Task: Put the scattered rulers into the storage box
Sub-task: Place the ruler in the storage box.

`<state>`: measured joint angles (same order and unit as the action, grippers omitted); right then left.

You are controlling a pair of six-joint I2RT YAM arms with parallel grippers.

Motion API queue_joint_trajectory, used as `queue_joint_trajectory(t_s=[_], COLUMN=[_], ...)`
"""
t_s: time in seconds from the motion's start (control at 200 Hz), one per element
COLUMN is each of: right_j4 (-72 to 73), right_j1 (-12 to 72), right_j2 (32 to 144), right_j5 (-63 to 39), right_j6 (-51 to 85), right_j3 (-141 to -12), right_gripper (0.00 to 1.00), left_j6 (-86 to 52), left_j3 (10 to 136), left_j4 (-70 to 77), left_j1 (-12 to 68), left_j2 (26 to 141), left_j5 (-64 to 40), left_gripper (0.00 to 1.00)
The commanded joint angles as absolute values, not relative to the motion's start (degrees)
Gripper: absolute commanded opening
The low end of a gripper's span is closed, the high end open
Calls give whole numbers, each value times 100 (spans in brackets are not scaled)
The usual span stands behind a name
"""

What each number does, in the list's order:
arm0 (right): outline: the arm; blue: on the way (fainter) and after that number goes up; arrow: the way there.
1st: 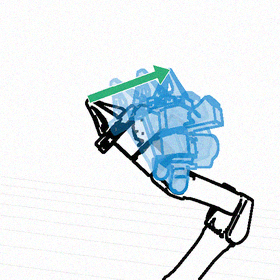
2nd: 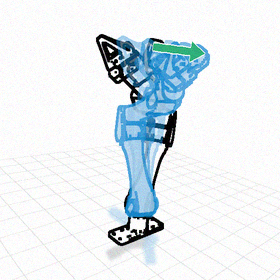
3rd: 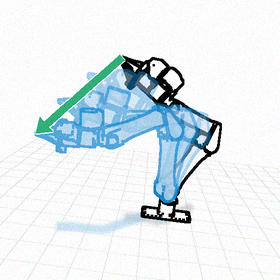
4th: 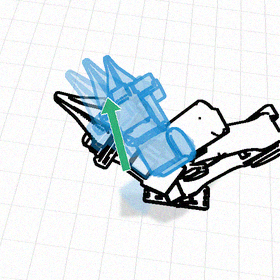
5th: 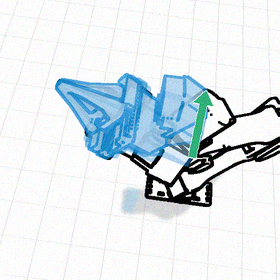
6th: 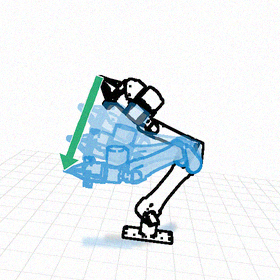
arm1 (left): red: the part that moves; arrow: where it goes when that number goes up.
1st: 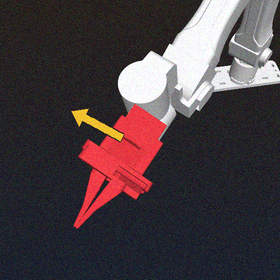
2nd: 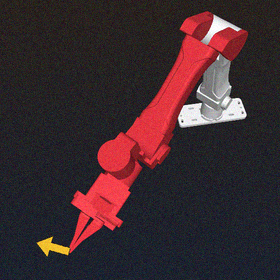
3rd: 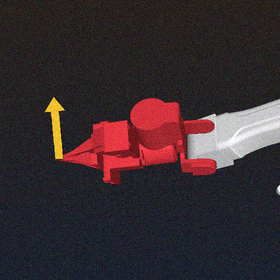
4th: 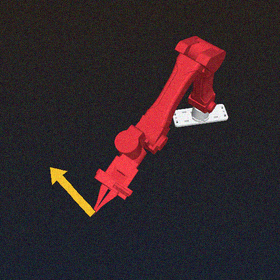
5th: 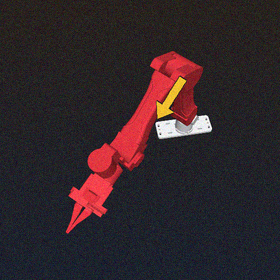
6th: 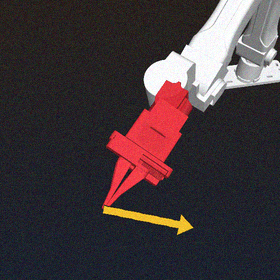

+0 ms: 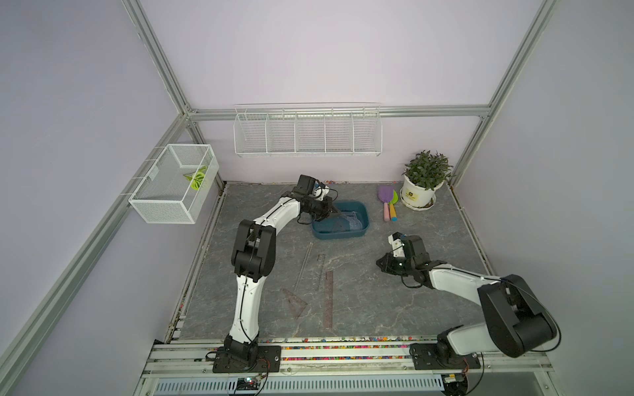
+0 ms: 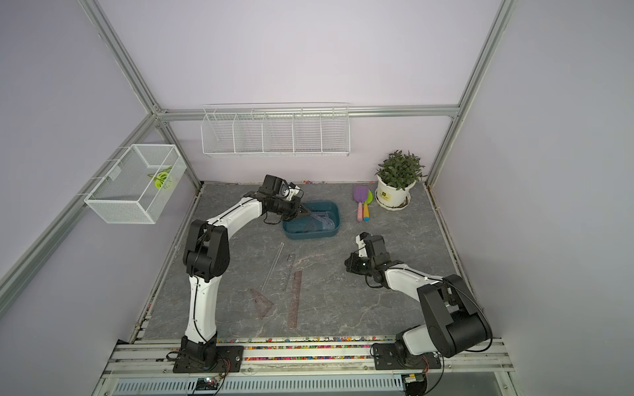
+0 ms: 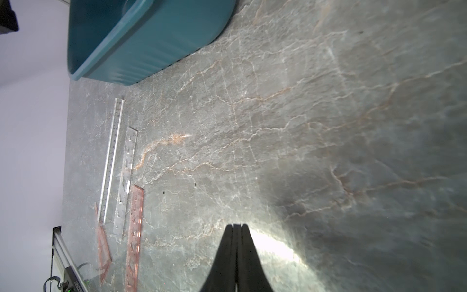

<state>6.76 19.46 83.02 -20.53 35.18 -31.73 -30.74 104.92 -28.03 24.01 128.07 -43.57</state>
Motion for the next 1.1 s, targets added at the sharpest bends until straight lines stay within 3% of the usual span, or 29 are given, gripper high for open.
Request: queue_joint_trajectory(t_s=[0.0, 0.455, 0.555, 0.695, 0.755, 1.095], right_j4=[896, 976, 980, 1019, 1013, 404], right_j1=[1925, 1917, 1916, 1912, 1916, 2155], right_j2=[8383, 8432, 8423, 8479, 8481, 7942], right_j5=[-2212, -2258, -2265, -2327, -2345, -2095], right_j6=[3550, 3517, 3516, 3538, 3546, 3463], right_j3=[-3310, -3287, -3288, -3278, -3286, -3395], right_gripper=[8, 8, 8, 8, 8, 11], left_j6=[-2931, -2958, -2911, -2818, -2785, -2540], left_j3=[10735, 10843, 10863, 10853, 10794, 10604], left_j4=[-2962, -2988, -3070, -3208, -3222, -3509], left_j1=[2373, 2440, 2461, 2488, 2487, 2489], left_j2=[13005, 13385, 13396, 13213, 13085, 12087], left_j5=[-4405, -4326, -4240, -4052, -3945, -3113], left_gripper=[0, 1, 7, 34, 41, 49])
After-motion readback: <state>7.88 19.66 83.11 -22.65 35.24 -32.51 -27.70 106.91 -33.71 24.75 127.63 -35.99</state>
